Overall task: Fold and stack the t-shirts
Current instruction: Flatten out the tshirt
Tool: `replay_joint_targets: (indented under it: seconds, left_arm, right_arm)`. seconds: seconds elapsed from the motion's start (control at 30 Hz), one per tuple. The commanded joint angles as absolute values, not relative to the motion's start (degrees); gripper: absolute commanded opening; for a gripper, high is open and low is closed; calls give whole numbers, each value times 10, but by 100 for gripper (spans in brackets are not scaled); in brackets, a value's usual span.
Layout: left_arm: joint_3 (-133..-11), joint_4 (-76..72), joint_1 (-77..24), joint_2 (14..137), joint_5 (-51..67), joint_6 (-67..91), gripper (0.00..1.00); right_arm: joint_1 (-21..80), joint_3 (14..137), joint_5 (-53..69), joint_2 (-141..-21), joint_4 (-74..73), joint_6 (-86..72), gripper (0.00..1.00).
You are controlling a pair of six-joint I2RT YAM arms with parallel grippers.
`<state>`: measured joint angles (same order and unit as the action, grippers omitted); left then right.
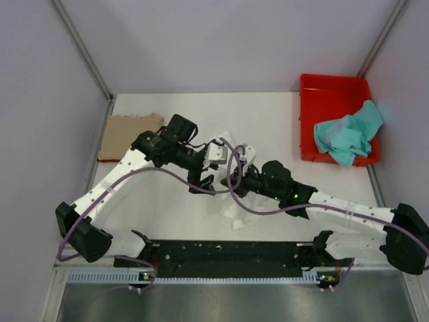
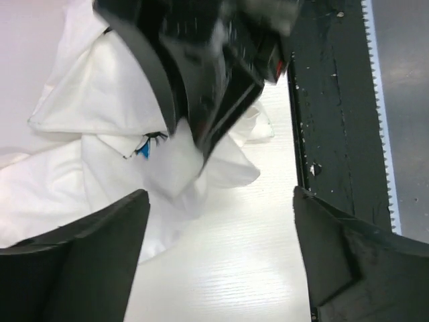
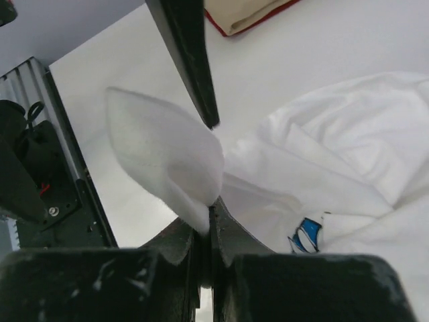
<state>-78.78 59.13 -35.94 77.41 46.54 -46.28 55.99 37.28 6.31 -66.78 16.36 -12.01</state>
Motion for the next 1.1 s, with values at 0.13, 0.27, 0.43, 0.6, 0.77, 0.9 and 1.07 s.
replay_joint_targets:
  seconds: [0.13,0.27,0.43,0.6,0.77,0.9,1.07]
  left_arm:
    - [-762,456,-299,782,371,-412,99]
    - [-661,298,-309,819,248,-444,99]
    - [-641,207,-321,923,204,-484,99]
    - [-747,238,-321,1033,193,-469,99]
    - [-840,310,-318,1113,201,-482,98]
    - [-846,356,-324,1132,222,-495,44]
    - [-877,334,-310,1069,159,-423,0]
  right_arm:
    - [401,357,125,-443,-27,-94,0]
    - [371,375,100,-380,-113,-81,0]
    - [359,435,52,-371,-163,-61,0]
    - [355,511,69,-378,-215,-20,0]
    - [350,566,42,-374,-263,18,0]
    - [348,621,3,-380,-278,33,0]
    - [338,726,-115,-434,-283,66,0]
